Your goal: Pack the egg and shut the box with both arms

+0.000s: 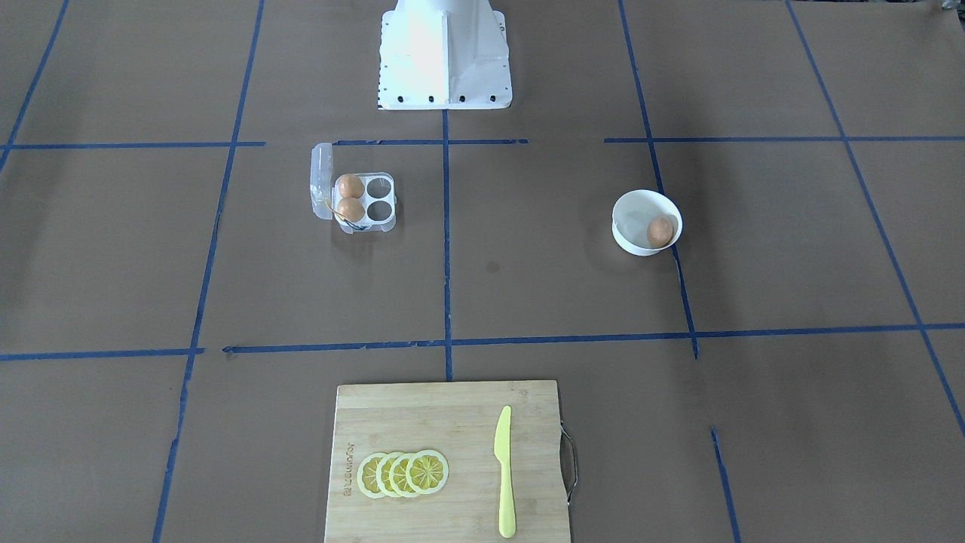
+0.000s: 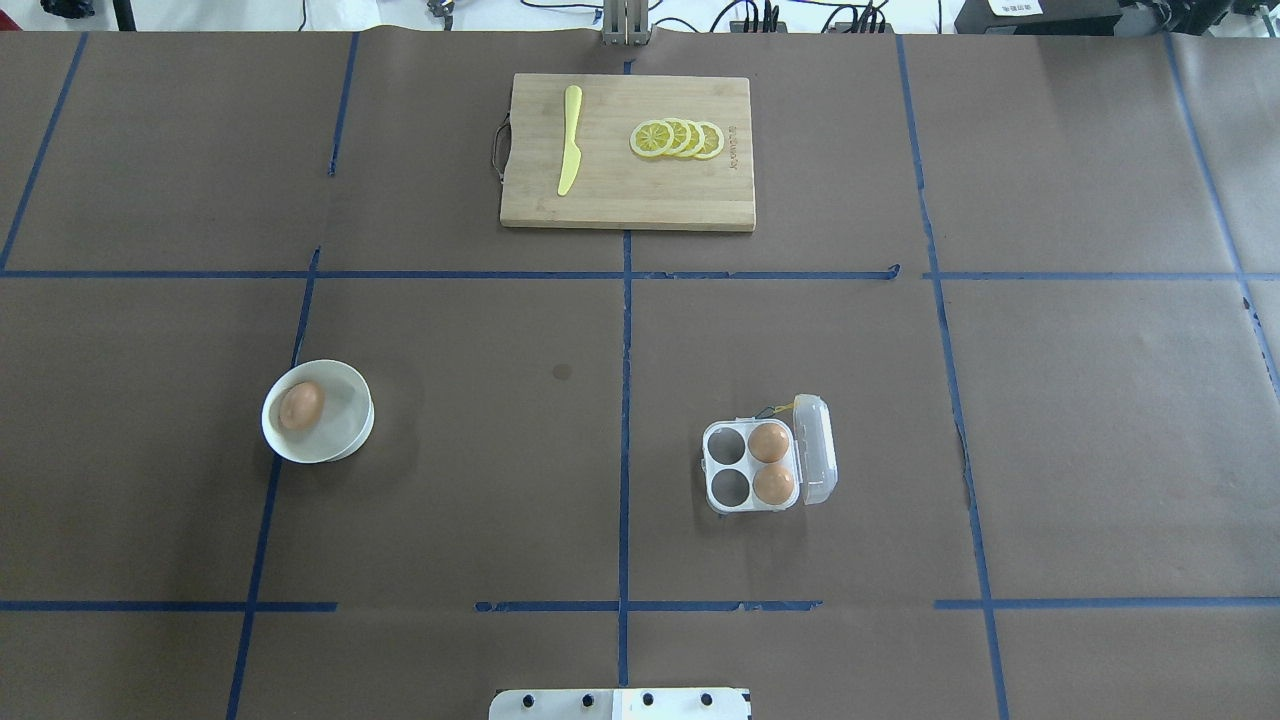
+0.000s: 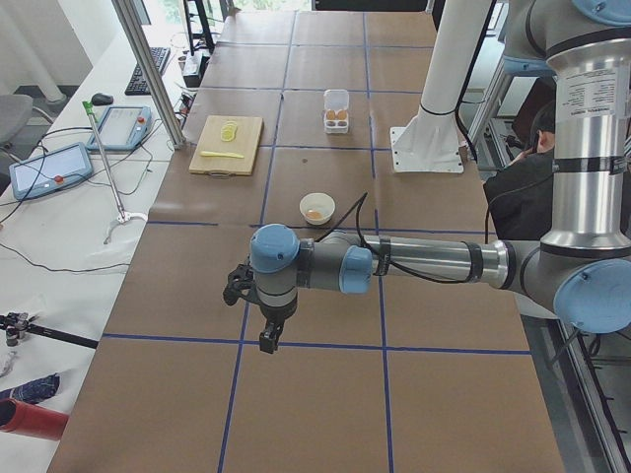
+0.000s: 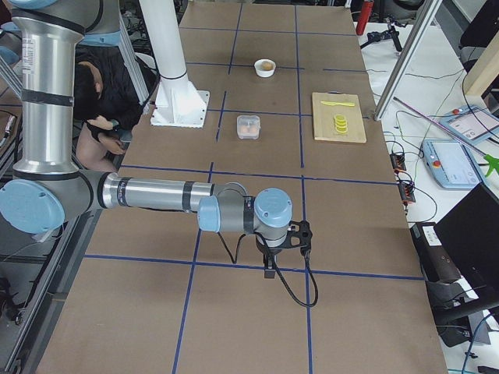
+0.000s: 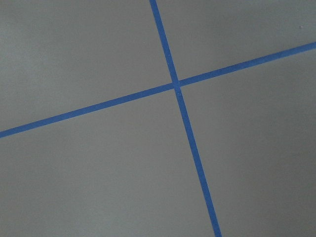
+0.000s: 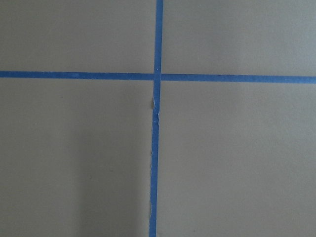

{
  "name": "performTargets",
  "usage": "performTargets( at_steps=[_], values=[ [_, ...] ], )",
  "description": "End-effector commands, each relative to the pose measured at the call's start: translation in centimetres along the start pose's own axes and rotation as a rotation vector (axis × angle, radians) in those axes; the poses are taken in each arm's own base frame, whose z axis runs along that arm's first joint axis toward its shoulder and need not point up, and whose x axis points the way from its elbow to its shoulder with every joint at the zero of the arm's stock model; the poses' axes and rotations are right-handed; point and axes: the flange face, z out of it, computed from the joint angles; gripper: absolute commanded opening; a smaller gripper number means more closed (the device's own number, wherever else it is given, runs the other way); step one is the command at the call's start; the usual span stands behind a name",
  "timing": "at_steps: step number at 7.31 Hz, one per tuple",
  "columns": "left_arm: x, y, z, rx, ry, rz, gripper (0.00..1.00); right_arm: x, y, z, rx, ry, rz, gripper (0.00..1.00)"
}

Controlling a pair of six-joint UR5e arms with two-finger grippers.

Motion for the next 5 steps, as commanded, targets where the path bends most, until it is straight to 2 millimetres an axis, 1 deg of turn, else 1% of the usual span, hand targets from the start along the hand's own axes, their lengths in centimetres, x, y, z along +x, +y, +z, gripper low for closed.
performTargets(
  at_steps=[1, 2, 3, 4, 5],
  values=[
    [0.2, -0.2, -0.6, 0.013, -0.003, 0.005, 1.00, -0.1, -0.2, -0.1, 0.005, -0.004, -0.004, 1.00],
    [1.0, -1.4, -1.8, 0.042, -0.014, 0.032, 1.00, -0.2, -0.1, -0.2, 0.005, -0.007, -0.004, 1.00],
    [3.3, -6.1, -5.4, 0.118, -0.030, 0.100, 1.00, -0.6, -0.1, -0.3, 0.008, -0.036, -0.008, 1.00],
    [5.4, -9.4, -7.4, 0.161, -0.032, 0.153, 1.00, -1.0, -0.4, -0.6, 0.015, -0.050, -0.014, 1.00],
    [9.4, -11.1, -7.8, 0.182, -0.012, 0.232, 1.00, -1.4, -0.9, -0.9, 0.023, -0.050, -0.022, 1.00]
  ],
)
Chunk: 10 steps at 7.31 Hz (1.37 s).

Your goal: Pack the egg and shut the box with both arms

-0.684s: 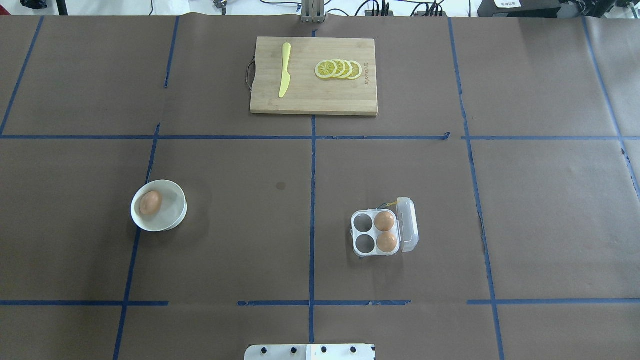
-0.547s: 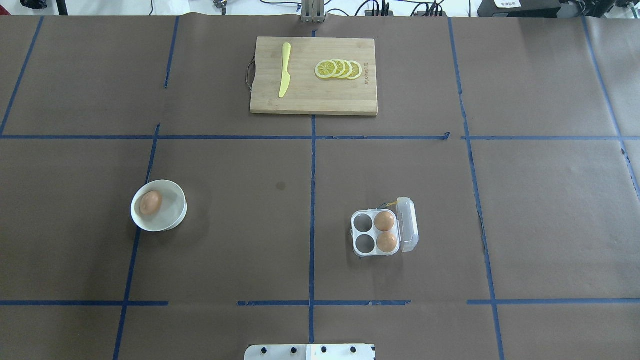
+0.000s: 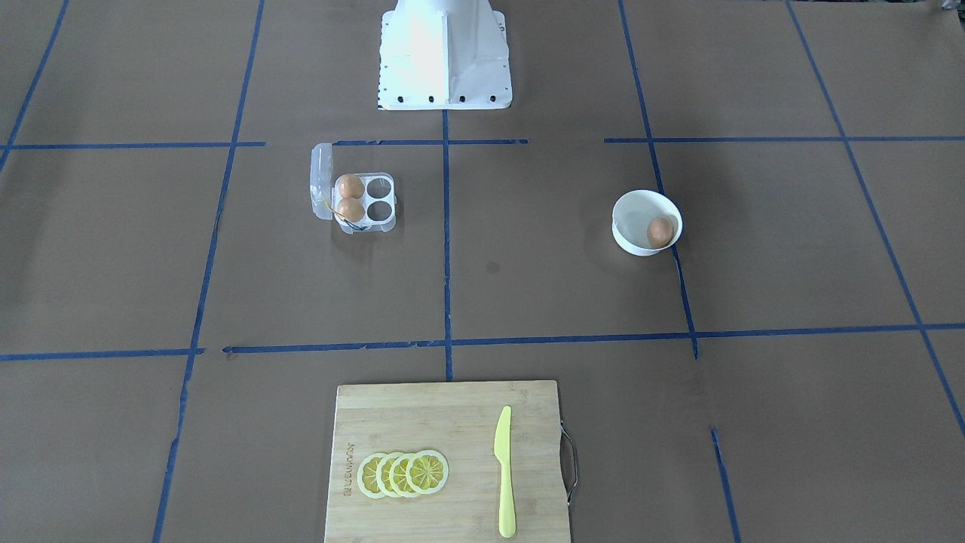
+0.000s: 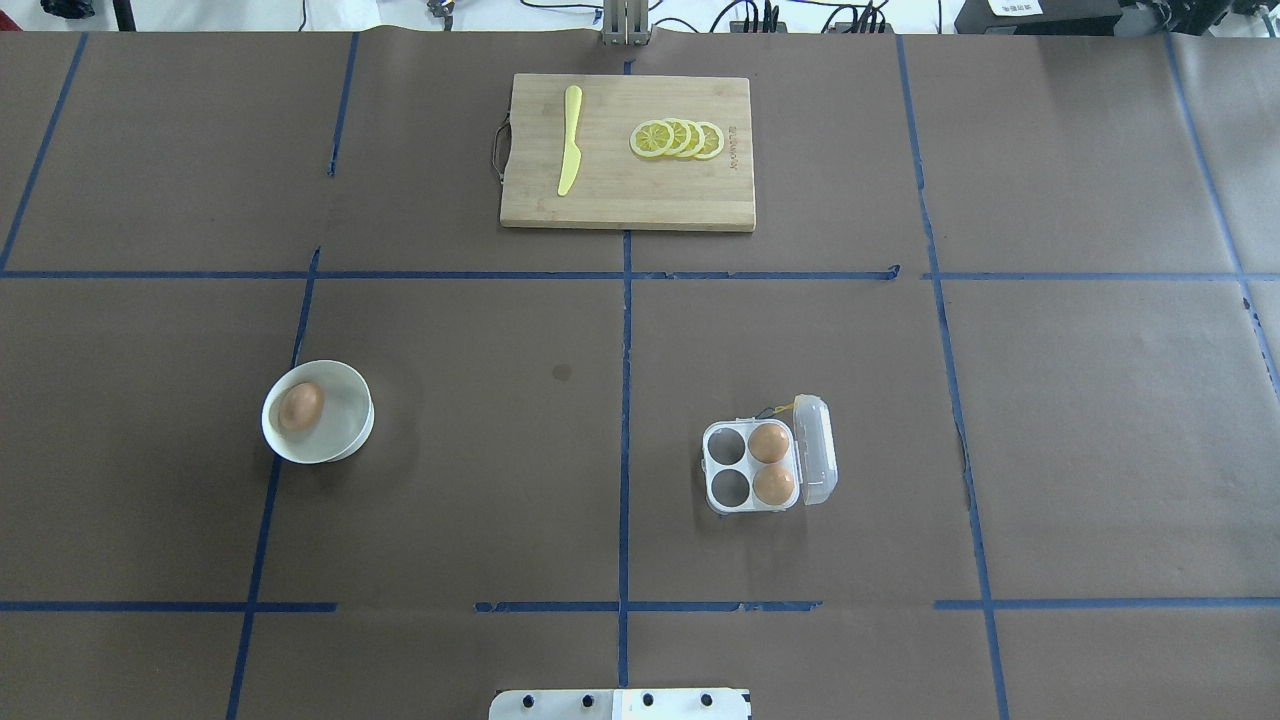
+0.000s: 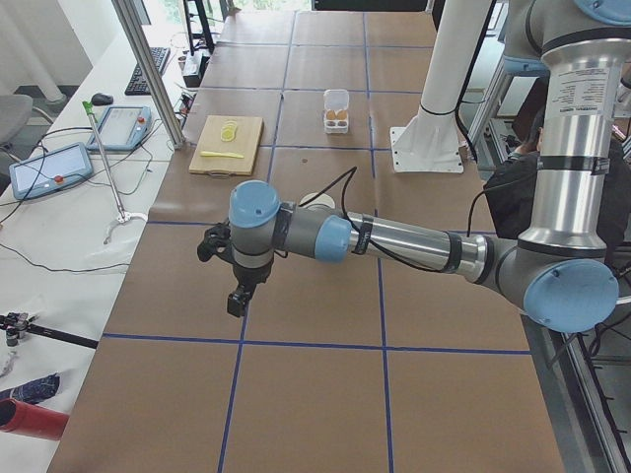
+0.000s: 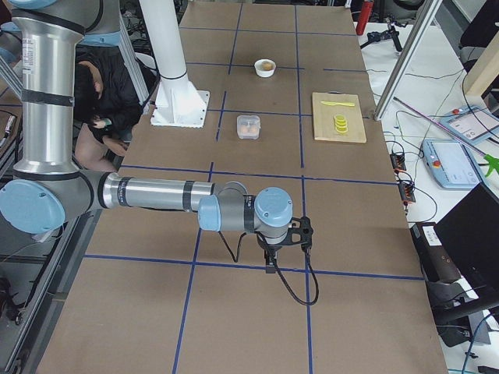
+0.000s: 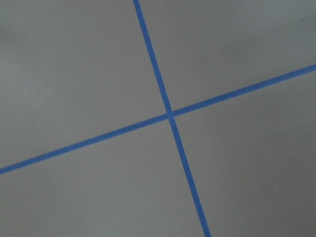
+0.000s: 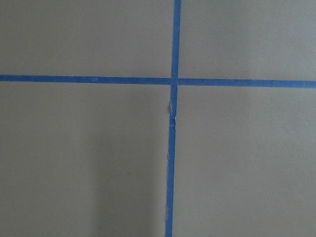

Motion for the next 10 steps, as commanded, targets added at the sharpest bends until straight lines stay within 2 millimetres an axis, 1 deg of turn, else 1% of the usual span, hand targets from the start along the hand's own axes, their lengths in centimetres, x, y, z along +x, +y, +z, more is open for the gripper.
performTargets(
  at_steps=[1, 2, 3, 4, 5, 6, 7, 8, 9, 10],
  values=[
    [7.2, -5.8, -1.2, 0.062, 0.108, 0.142, 1.00, -0.9, -0.9, -0.5, 0.012, -0.010, -0.018, 1.00],
    [9.8, -8.9, -1.9, 0.084, 0.164, 0.145, 1.00, -1.6, -2.1, -1.1, 0.026, -0.019, -0.030, 1.00],
    [13.9, -10.8, -1.0, 0.068, 0.205, 0.025, 1.00, -0.5, -2.1, 0.1, 0.002, -0.033, 0.009, 1.00],
    [21.4, -11.9, 0.2, 0.078, 0.209, 0.011, 1.00, -0.1, -2.5, 0.3, 0.023, -0.035, -0.013, 1.00],
    [26.7, -12.0, 1.0, 0.079, 0.171, -0.145, 1.00, 0.9, -2.1, 1.2, 0.045, -0.036, -0.038, 1.00],
    [32.7, -11.2, 1.2, 0.076, 0.186, -0.279, 1.00, 1.4, -2.1, 1.6, 0.063, -0.035, -0.058, 1.00],
    [36.7, -10.0, 2.9, 0.035, 0.197, -0.353, 1.00, 1.3, -2.4, 1.5, 0.066, -0.035, -0.062, 1.00],
    [40.3, -8.9, 6.1, 0.021, 0.146, -0.431, 1.00, 1.2, -2.5, 1.5, 0.067, -0.035, -0.060, 1.00],
    [43.0, -7.8, 8.7, 0.029, 0.092, -0.471, 1.00, 1.2, -2.5, 1.4, 0.068, -0.037, -0.056, 1.00],
    [44.9, -6.6, 11.1, -0.011, 0.077, -0.500, 1.00, 1.1, -2.5, 1.4, 0.069, -0.039, -0.056, 1.00]
  ],
)
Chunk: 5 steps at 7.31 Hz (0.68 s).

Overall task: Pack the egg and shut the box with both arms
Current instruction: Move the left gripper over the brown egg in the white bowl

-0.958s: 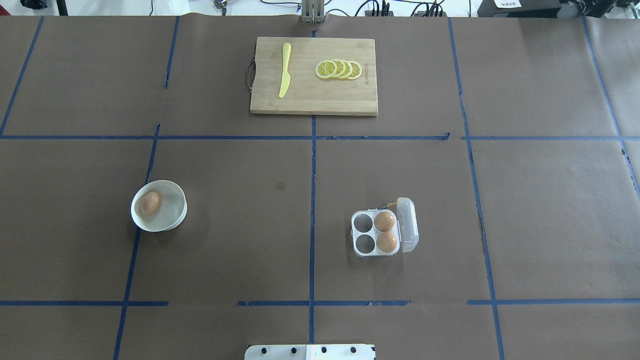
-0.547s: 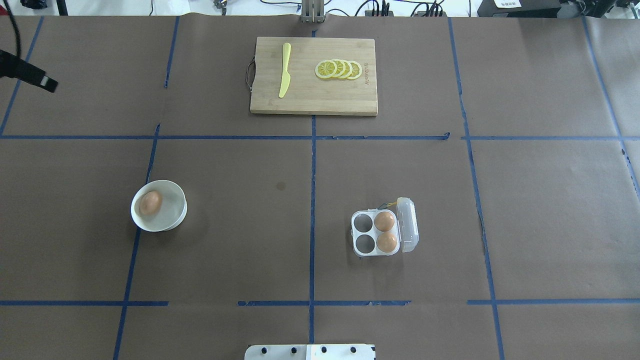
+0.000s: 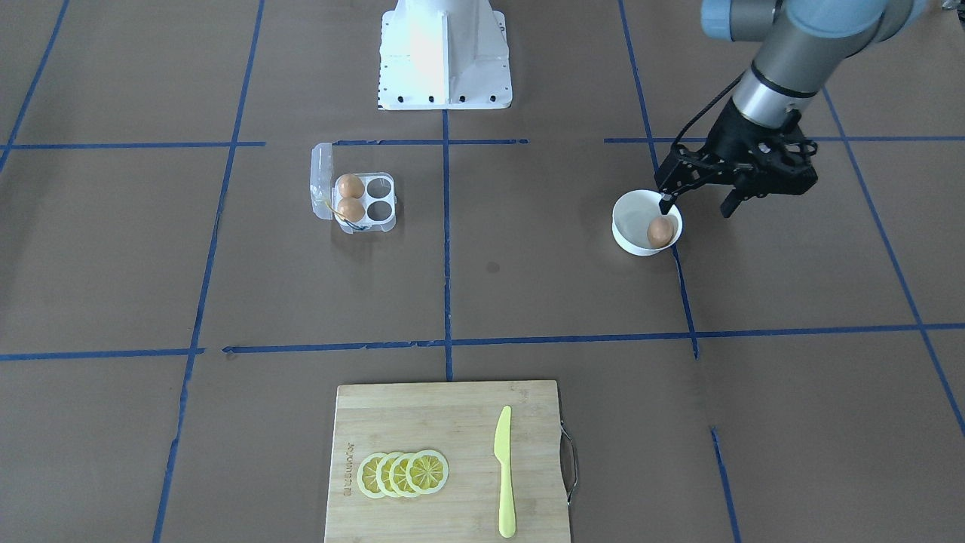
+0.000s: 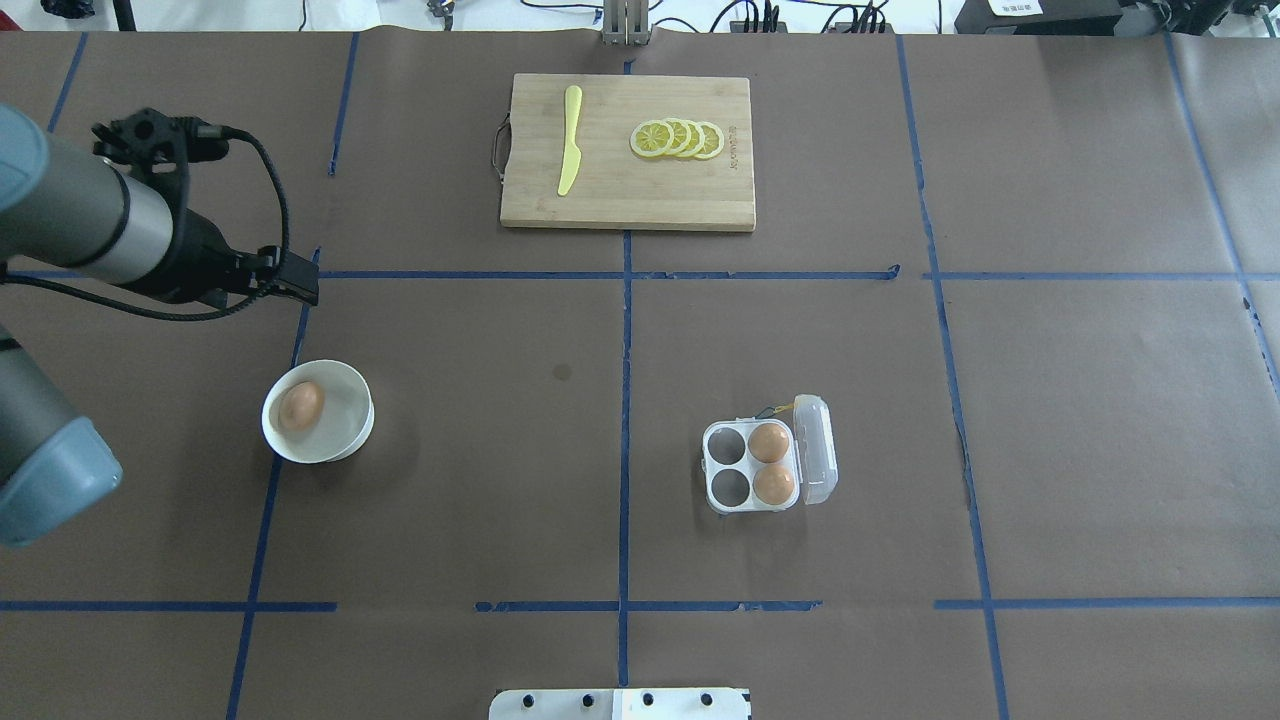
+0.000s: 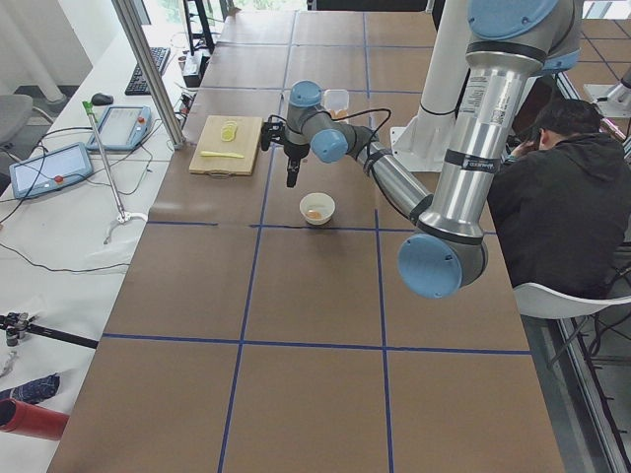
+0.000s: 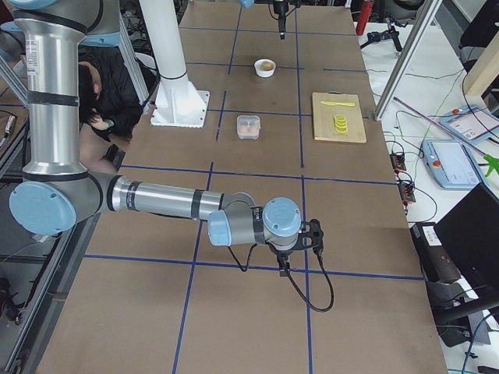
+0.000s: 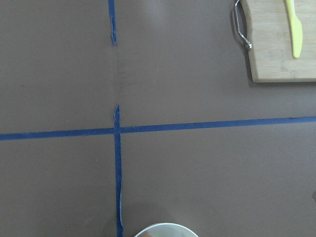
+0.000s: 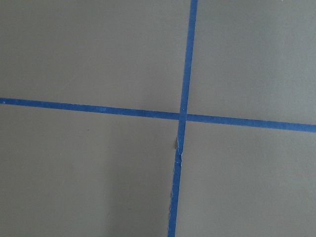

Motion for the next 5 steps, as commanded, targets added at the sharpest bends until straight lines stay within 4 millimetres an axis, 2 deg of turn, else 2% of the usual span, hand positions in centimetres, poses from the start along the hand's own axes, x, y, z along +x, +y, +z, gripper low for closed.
performTargets(
  at_steps=[1, 2, 5],
  values=[
    [2.1, 4.1, 5.6, -0.018, -0.078, -0.075, 0.99, -0.1, -0.1, -0.1, 0.002, -0.002, 0.001, 1.00],
    [2.0, 4.7, 6.6, -0.030, -0.091, -0.075, 0.96, -0.2, -0.1, -0.1, 0.004, -0.002, -0.001, 1.00],
    [0.9, 4.6, 8.4, -0.043, -0.132, -0.079, 0.93, -0.3, -0.1, -0.2, 0.005, -0.003, 0.000, 1.00]
  ],
)
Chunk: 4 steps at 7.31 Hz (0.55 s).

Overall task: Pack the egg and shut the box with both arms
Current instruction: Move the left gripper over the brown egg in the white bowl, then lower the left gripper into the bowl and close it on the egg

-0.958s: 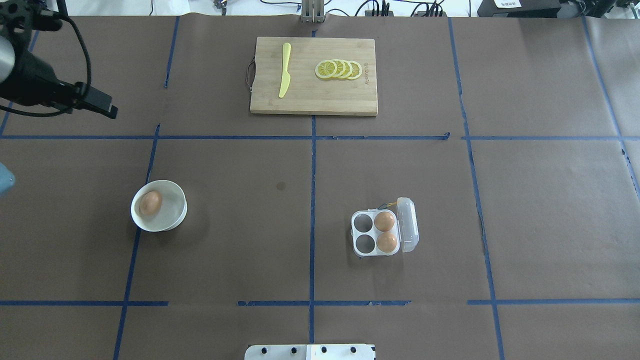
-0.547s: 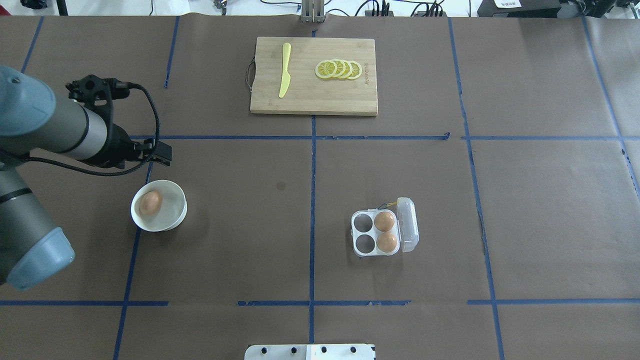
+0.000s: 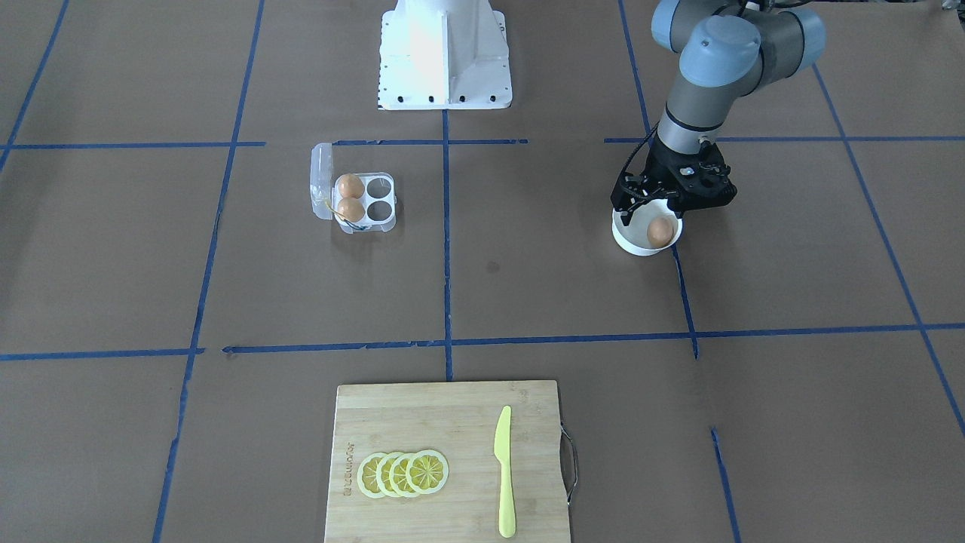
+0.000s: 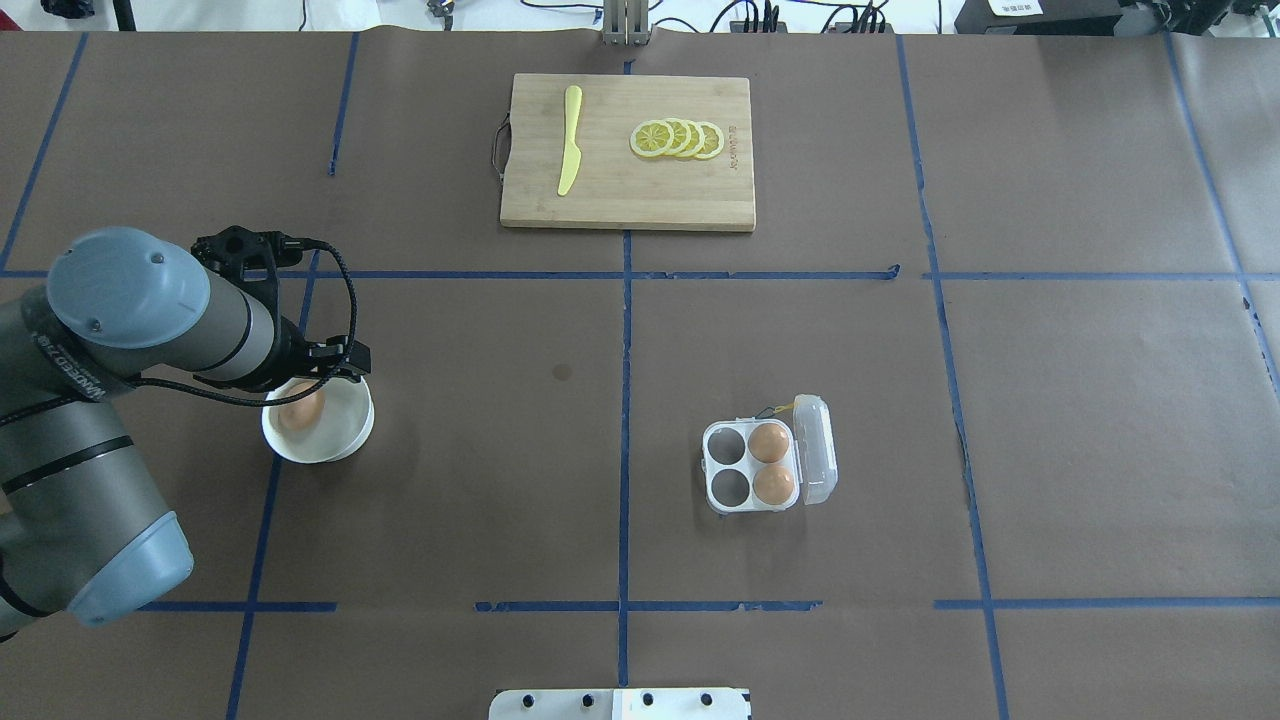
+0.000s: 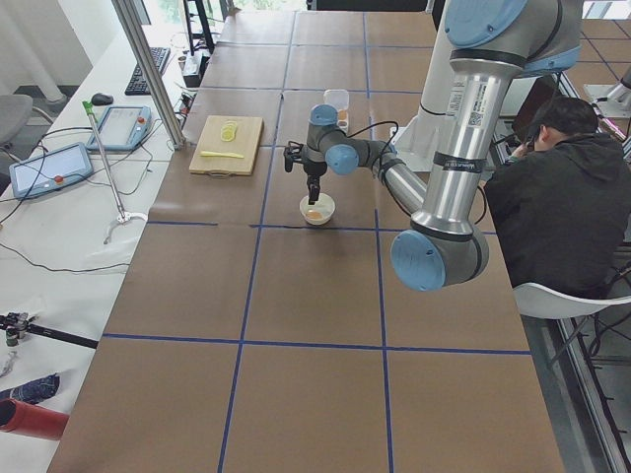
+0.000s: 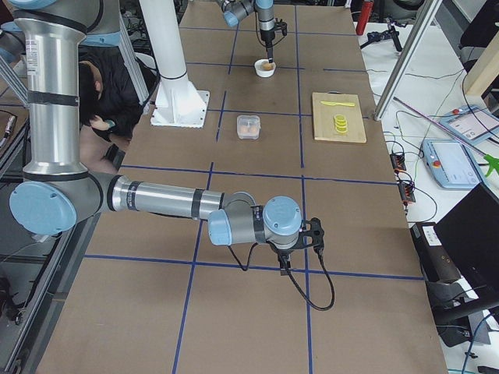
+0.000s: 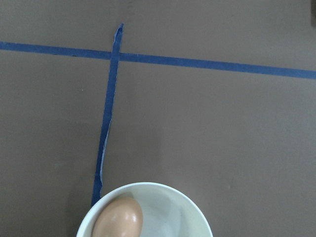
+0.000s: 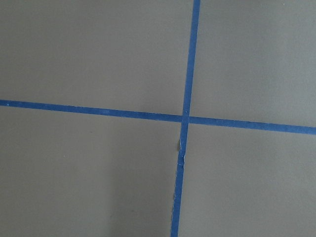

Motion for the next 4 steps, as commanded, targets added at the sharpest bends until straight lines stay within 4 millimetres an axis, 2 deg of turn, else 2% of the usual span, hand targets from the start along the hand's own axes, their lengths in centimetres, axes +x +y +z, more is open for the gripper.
performTargets(
  at_steps=[1, 4],
  values=[
    [-0.6, 0.1, 1.0, -0.008, -0.024, -0.003, 0.91, -0.1, 0.1, 0.0, 0.000, -0.003, 0.000, 1.00],
    [-0.9, 0.8, 2.6, -0.030, -0.048, 0.006, 0.89, 0.0, 0.3, 0.0, 0.000, -0.004, 0.000, 1.00]
  ],
)
